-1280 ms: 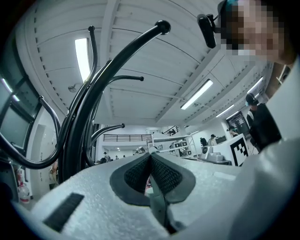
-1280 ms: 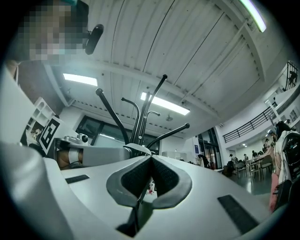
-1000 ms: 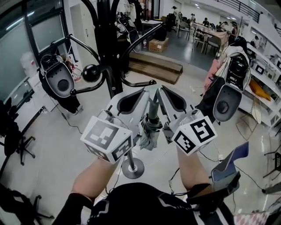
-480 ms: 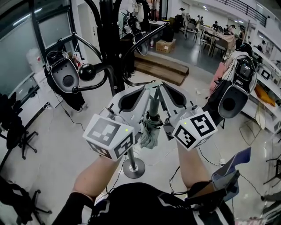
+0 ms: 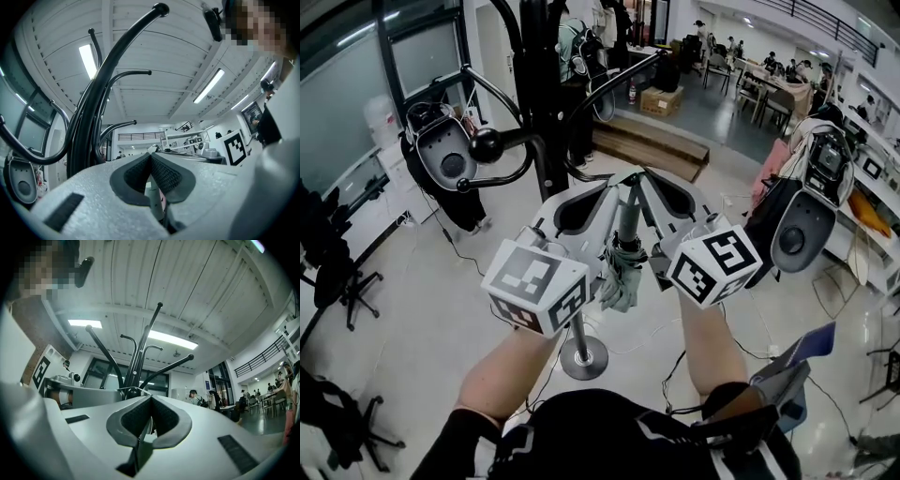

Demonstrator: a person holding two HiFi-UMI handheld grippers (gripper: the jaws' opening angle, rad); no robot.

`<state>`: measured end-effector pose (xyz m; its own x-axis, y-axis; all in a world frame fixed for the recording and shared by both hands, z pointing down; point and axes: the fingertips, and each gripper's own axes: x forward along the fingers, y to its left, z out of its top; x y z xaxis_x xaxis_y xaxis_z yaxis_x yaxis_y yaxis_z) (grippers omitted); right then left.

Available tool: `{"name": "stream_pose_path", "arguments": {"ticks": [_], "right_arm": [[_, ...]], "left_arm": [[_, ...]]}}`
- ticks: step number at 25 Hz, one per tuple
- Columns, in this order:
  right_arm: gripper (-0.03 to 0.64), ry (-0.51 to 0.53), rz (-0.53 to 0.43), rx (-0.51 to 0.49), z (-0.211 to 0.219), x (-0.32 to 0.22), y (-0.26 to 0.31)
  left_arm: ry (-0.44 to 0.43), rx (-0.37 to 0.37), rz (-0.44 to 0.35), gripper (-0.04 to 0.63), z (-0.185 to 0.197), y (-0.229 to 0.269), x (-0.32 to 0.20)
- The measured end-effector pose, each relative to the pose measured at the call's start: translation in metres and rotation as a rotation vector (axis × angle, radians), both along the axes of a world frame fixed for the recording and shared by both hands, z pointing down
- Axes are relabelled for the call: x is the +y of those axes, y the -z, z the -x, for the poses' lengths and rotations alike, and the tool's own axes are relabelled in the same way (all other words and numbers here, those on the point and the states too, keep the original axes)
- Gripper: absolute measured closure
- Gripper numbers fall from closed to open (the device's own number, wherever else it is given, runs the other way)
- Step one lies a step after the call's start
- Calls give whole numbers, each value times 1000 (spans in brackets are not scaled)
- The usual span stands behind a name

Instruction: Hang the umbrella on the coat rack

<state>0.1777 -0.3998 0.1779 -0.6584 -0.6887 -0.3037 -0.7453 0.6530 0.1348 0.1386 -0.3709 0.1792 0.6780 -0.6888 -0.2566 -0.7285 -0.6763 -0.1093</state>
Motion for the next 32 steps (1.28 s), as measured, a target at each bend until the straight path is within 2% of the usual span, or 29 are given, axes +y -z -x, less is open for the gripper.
{"name": "stream_pose_path", "arguments": {"ticks": [16, 32], "right_arm": [[607, 96, 67, 43, 28, -4, -30], [607, 147, 99, 33, 53, -6, -43]], "left_arm": [[95, 4, 28, 586, 15, -20, -8], [147, -15, 30, 586, 31, -31, -15]]}}
